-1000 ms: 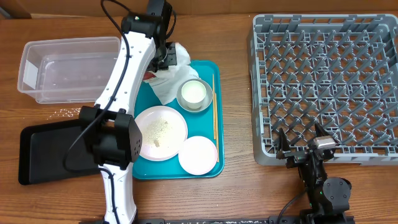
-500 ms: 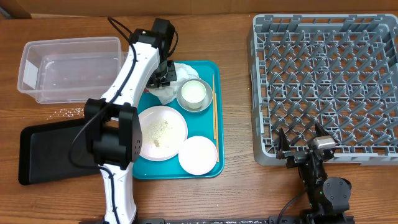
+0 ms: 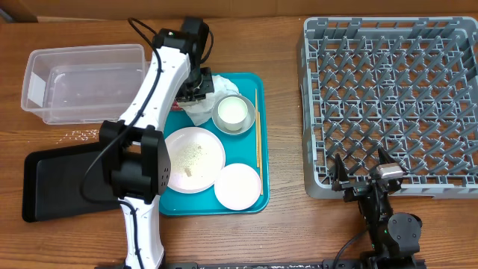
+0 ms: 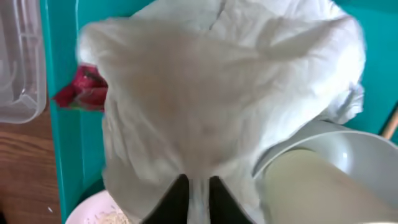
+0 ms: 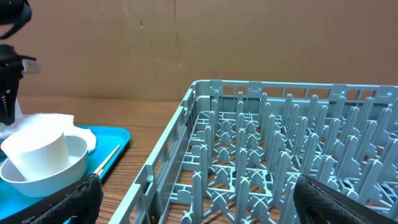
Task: Sort waste into correct bins and load items into the dishwasher
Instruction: 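Grasp the white napkin with the left gripper and lift it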
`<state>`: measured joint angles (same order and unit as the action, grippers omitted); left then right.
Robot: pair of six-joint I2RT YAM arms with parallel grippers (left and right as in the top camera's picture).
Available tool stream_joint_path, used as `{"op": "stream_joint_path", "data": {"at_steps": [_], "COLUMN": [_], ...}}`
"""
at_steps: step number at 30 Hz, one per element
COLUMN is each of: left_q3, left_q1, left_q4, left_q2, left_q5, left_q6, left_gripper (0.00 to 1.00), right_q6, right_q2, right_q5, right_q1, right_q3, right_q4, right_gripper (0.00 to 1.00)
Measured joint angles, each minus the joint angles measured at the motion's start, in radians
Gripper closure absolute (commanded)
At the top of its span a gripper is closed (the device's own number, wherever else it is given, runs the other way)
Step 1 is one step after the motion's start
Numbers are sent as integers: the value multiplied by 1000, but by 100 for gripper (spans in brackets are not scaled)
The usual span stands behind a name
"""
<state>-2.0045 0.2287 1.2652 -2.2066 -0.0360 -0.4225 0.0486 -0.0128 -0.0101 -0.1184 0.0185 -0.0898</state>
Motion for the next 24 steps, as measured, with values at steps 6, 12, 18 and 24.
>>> {"op": "stream_joint_path", "data": {"at_steps": [6,12,18,24], "left_q3": [-13,-13,-12,22], "left_q1": [0,0,0,0], "left_q4": [18,18,-1,-48], "left_q2": [0,0,0,0], "left_q5": [8,10,5,1], "left_q6": [3,6,6,6], "left_gripper": [96,76,66,76], "right_q6": [0,0,0,1], "right_q2": [0,0,0,0], "right_q5": [0,0,0,0], "right_q1": [0,0,0,0], "right_q3": [0,0,0,0], "right_q4": [0,0,0,0], "right_gripper": [0,0,0,0]}}
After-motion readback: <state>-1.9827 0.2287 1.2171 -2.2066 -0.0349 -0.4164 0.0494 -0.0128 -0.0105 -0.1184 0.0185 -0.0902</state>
